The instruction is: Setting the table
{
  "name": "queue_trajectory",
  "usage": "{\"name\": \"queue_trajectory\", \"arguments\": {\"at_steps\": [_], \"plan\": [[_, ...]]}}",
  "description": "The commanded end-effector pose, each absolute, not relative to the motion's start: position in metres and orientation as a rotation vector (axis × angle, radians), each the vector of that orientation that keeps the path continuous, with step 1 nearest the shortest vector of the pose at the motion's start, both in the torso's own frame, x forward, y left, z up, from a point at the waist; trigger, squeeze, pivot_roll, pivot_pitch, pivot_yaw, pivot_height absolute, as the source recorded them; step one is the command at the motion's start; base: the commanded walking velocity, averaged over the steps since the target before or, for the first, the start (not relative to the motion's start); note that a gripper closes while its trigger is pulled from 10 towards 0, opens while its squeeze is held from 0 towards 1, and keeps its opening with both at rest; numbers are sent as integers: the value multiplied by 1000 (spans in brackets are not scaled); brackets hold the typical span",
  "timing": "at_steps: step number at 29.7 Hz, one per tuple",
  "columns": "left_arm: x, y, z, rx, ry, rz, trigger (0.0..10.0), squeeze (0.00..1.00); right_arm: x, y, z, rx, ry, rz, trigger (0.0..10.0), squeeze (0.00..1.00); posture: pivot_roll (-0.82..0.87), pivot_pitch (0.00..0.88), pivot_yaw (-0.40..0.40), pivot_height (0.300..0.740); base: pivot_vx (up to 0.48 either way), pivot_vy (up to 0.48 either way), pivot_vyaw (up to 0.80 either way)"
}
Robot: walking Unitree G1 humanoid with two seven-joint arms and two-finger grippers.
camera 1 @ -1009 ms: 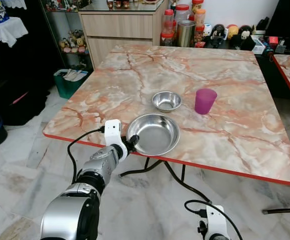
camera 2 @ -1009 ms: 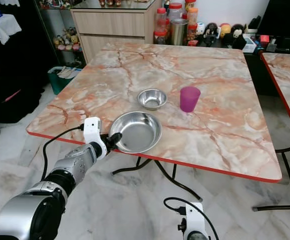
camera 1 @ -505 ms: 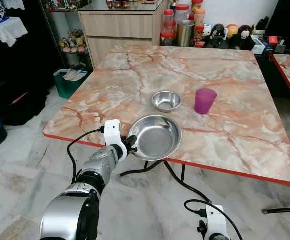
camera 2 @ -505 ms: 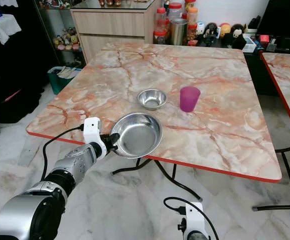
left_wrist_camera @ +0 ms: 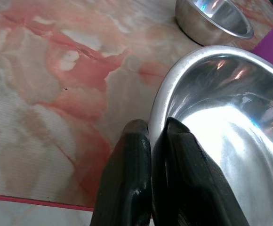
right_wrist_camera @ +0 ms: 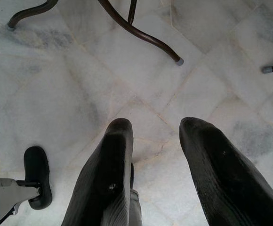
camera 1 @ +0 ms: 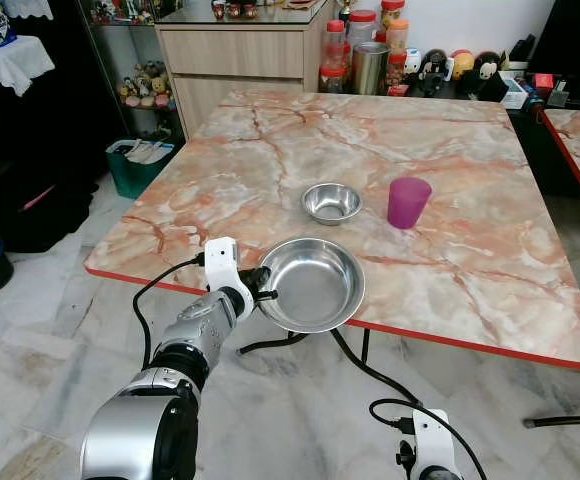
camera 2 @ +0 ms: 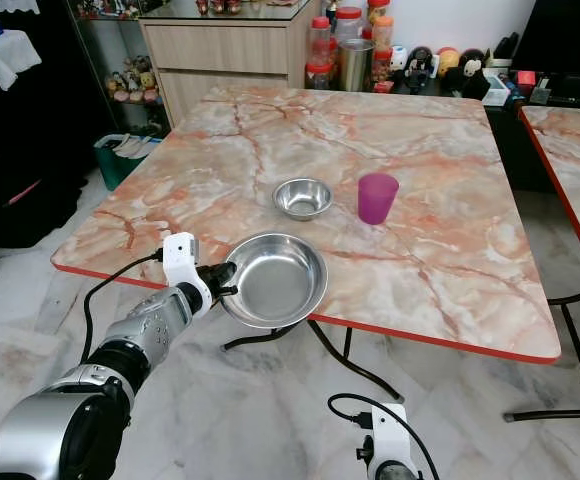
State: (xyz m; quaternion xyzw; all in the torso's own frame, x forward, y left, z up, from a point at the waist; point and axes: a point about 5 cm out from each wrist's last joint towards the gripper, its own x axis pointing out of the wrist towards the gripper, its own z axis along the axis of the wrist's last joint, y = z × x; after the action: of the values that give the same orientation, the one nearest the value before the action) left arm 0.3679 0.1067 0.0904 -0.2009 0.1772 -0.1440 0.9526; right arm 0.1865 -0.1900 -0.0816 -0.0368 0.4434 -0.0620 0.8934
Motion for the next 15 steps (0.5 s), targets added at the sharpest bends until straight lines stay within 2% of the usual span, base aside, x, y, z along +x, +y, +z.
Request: {"name": "queue_trajectory", "arguments": {"at_steps": [1,9,10,11,15], "plan": [[362,113,79,-429,390,-260,0,0,188,-189,-81,-77,923,-123,10000,0,44,0,31,740,0,0,0],[362,109,85,-599,295,-291,0,0,190,-191,-80,-90,920,-113,10000,0,42,0,19,740,0,0,0],[362,107,89,-657,252,-306,8196,0,190,-192,-80,-93,921,-110,10000,0,42,0,17,740,0,0,0],[362,106,92,-688,221,-314,10000,0,190,-192,-80,-94,921,-109,10000,0,43,0,16,740,0,0,0],[361,106,94,-699,175,-313,10000,0,189,-192,-80,-95,922,-109,10000,0,45,0,14,740,0,0,0]]}}
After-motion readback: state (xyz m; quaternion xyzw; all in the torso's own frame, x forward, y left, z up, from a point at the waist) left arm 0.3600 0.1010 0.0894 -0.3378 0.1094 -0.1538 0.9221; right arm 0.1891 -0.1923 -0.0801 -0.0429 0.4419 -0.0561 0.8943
